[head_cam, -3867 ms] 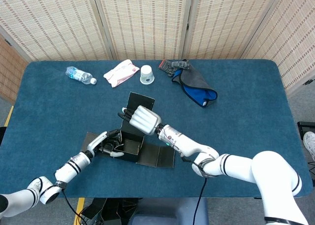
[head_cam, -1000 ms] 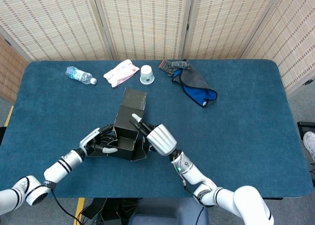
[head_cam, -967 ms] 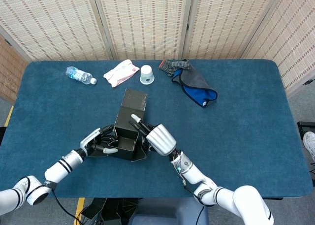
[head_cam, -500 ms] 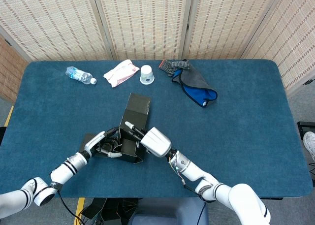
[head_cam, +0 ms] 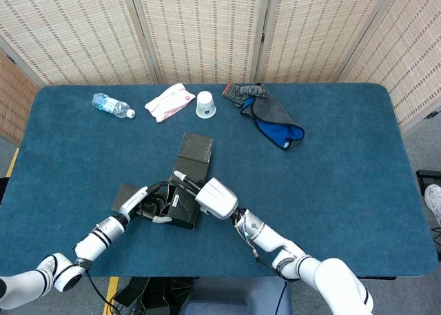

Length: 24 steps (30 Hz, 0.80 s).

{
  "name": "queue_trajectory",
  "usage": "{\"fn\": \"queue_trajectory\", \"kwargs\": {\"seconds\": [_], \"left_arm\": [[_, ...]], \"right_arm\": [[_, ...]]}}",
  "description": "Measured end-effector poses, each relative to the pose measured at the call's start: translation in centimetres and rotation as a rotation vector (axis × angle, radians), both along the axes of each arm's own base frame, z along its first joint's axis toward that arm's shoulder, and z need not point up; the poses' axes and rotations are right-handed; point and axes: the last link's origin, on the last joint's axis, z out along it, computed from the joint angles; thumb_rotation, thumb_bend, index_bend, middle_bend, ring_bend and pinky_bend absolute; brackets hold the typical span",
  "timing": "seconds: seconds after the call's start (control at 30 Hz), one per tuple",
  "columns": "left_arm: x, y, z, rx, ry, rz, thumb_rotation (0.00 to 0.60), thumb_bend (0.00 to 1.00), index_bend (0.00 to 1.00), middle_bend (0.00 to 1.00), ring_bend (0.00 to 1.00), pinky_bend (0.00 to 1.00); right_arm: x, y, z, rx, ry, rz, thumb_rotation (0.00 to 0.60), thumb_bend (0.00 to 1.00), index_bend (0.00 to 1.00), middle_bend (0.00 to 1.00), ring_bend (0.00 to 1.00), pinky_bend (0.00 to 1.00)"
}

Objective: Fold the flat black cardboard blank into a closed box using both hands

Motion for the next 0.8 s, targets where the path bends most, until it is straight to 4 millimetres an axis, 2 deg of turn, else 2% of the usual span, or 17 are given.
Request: {"fn": "queue_trajectory", "kwargs": {"seconds": [0.17,0.27,0.53,0.67,0.8], "left_arm": [[-0.19,-0.03,-0.15,-0.008,-0.003,0.008,0.600,0.09,0.19,0.15,0.52,0.70],[-0.32,-0.07,-0.17,-0.012,-0.003,0.010,0.600,0.09,0.19,0.15,0.52,0.70],[-0.41,-0.15,-0.17,-0.018,-0.005,0.007,0.600,0.09,0.19,0.15,0.52,0.70],[-0.36,-0.17,-0.20,-0.019,-0.006,0.006,0.600,0.09,0.19,0.15,0.52,0.70],[-0.36,-0.17,-0.21,-0.019,-0.006,0.006,0.600,0.09,0.19,0.15,0.52,0.70]], "right_arm": [[0.11,0.02,-0.11,0.010,0.001,0.012,0.600,0.00,0.00,0.04,0.59,0.96],[0.19,0.07,-0.01,0.014,0.000,0.040,0.600,0.00,0.01,0.09,0.61,0.97],[-0.03,0.03,0.25,0.033,0.053,0.139,0.600,0.02,0.23,0.21,0.67,0.99],[0.07,-0.20,0.33,0.050,0.073,0.158,0.600,0.09,0.29,0.25,0.68,1.00],[0.12,-0.24,0.21,0.064,0.103,0.171,0.600,0.09,0.32,0.28,0.69,1.00]]}}
